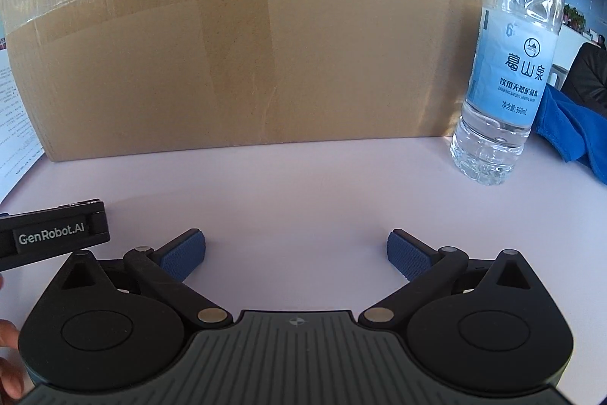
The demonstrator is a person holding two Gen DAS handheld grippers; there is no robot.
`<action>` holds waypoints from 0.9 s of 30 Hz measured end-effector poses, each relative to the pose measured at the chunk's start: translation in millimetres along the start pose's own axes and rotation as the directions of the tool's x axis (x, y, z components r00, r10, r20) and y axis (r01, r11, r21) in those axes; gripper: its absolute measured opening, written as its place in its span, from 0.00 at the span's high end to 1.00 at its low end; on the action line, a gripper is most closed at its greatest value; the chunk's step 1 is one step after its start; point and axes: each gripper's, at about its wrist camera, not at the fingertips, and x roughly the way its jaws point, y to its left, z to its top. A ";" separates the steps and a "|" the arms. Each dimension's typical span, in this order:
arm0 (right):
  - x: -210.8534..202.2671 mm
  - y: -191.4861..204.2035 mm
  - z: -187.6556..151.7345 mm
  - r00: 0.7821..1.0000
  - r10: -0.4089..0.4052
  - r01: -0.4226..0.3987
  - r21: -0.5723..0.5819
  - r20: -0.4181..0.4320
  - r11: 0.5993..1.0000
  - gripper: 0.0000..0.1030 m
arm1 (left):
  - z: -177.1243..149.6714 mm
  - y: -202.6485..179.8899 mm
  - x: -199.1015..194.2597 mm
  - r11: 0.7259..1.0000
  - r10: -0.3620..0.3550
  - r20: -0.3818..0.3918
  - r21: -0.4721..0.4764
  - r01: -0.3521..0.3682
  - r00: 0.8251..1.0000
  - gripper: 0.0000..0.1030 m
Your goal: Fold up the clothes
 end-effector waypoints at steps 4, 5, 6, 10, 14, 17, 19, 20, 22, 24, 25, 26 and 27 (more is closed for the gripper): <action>0.8 3.6 2.6 1.000 0.000 0.000 0.001 0.000 1.000 0.00 | 0.8 -4.1 -0.2 0.999 0.023 -0.003 0.027 -0.023 1.000 0.00; 1.1 3.9 2.8 1.000 0.000 0.000 0.001 0.000 1.000 0.00 | 0.7 -3.5 -0.5 1.000 0.020 -0.004 0.024 -0.020 1.000 0.00; 1.4 4.2 3.1 1.000 0.001 -0.001 0.001 0.000 1.000 0.00 | 0.6 -2.9 -0.7 1.000 0.018 -0.004 0.021 -0.018 1.000 0.00; 14.7 25.9 7.9 1.000 -0.003 0.003 -0.003 -0.002 1.000 0.00 | 0.7 -2.2 -0.6 1.000 0.019 -0.003 0.022 -0.019 1.000 0.00; 19.3 31.4 9.7 1.000 -0.003 0.003 -0.002 -0.002 1.000 0.00 | 0.7 -1.4 0.0 1.000 0.015 -0.003 0.018 -0.015 1.000 0.00; 18.3 30.9 10.4 1.000 -0.004 0.004 -0.002 -0.002 1.000 0.00 | 0.9 -0.8 0.7 1.000 0.014 -0.004 0.018 -0.014 1.000 0.00; 17.6 30.5 10.7 1.000 -0.003 0.003 -0.002 -0.002 1.000 0.00 | 0.9 -0.8 1.0 1.000 0.015 -0.004 0.018 -0.015 1.000 0.00; 17.8 30.9 10.9 1.000 -0.003 0.003 -0.001 -0.002 1.000 0.00 | 0.8 -0.7 1.1 1.000 0.014 -0.004 0.018 -0.014 1.000 0.00; 17.7 30.3 9.9 1.000 -0.003 0.003 -0.001 -0.002 1.000 0.00 | 0.8 -1.1 1.0 1.000 0.015 -0.003 0.018 -0.015 1.000 0.00; 17.3 30.9 9.4 1.000 -0.003 0.003 0.000 -0.002 1.000 0.00 | 0.8 -1.3 0.8 1.000 0.015 -0.004 0.019 -0.015 1.000 0.00; 17.1 31.3 9.4 1.000 -0.003 0.003 0.000 -0.002 1.000 0.00 | 0.9 -1.4 0.8 1.000 0.016 -0.004 0.019 -0.015 1.000 0.00; 16.9 31.7 9.5 1.000 -0.003 0.003 0.000 -0.002 1.000 0.00 | 0.8 -1.4 0.9 1.000 0.015 -0.004 0.019 -0.015 1.000 0.00; 16.5 31.3 9.3 1.000 -0.003 0.003 0.000 -0.002 1.000 0.00 | 0.8 -1.4 0.9 1.000 0.015 -0.004 0.018 -0.015 1.000 0.00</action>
